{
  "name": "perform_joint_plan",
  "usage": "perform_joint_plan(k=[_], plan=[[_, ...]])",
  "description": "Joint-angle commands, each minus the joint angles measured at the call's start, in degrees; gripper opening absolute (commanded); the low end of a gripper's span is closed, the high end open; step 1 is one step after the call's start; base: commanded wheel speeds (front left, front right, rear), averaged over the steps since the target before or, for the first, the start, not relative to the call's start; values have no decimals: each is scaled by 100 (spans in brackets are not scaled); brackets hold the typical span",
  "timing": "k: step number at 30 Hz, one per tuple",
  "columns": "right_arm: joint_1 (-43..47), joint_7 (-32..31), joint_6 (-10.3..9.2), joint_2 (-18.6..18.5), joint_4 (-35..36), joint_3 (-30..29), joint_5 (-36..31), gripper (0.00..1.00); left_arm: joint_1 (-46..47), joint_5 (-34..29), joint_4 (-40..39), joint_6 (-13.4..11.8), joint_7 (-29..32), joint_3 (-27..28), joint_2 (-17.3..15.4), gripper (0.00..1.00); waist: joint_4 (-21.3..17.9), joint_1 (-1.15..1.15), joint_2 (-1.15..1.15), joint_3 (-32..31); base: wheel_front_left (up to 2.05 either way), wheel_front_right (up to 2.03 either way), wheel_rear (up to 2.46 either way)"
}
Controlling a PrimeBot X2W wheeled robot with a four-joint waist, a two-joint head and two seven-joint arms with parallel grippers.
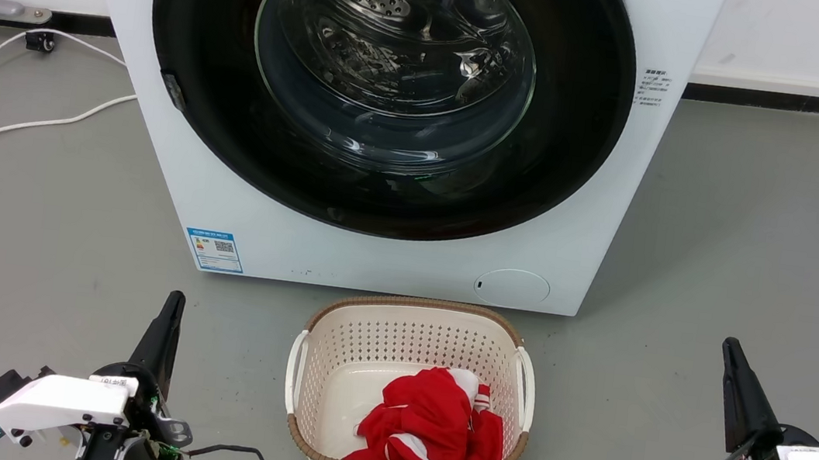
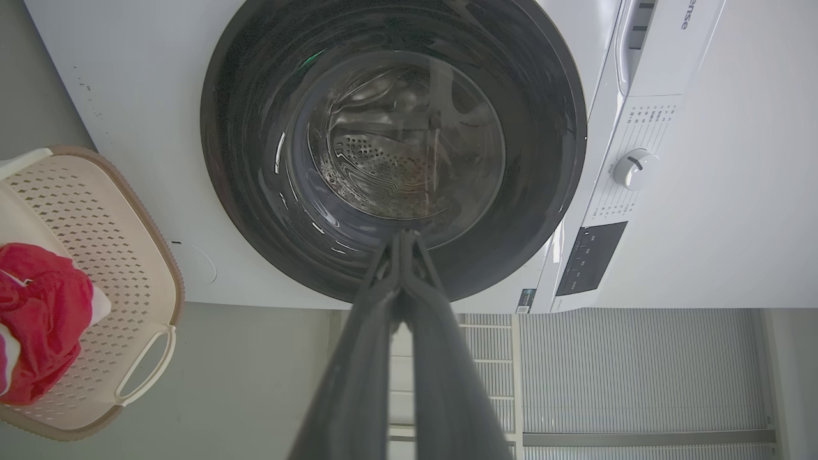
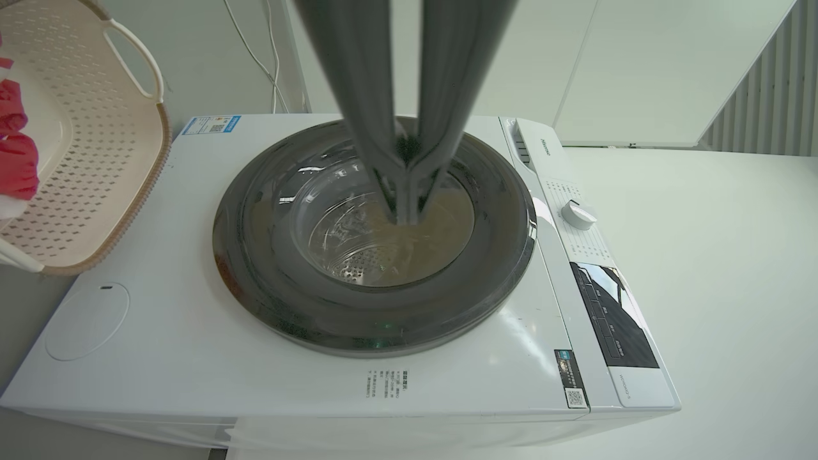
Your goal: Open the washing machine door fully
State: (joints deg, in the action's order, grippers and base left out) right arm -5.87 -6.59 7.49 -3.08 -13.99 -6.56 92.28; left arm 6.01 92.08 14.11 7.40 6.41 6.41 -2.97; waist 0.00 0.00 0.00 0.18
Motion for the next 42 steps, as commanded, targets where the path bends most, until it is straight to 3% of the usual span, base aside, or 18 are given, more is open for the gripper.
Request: perform_joint_plan(k=[1,12,13,26,31,42], plan=[[-73,-4,0,24,-7,-8,-7,0,52,-7,6,17,18,22,5,0,0,0,0,0,0,0,0],[-73,-6,0,24,-7,-9,-8,0,52,-8,6,17,19,23,6,0,0,0,0,0,0,0,0],[0,1,0,1,-1,-2,-1,100,0,1,2,0,-1,0,0,100,0,0,0,0,0,0,0],[155,336,0,6,266,160,-308,100,-60,-147,-235,0,-333,-198,8,100,-16,0,0,-28,0,0,0],[189,468,0,7,464,220,-881,100,-86,-512,-419,1,-464,-208,7,100,-24,0,0,-49,0,0,0],[275,735,0,-27,816,369,-2712,100,-147,-1958,-810,3,-729,-266,4,100,-37,0,0,-102,0,0,0]])
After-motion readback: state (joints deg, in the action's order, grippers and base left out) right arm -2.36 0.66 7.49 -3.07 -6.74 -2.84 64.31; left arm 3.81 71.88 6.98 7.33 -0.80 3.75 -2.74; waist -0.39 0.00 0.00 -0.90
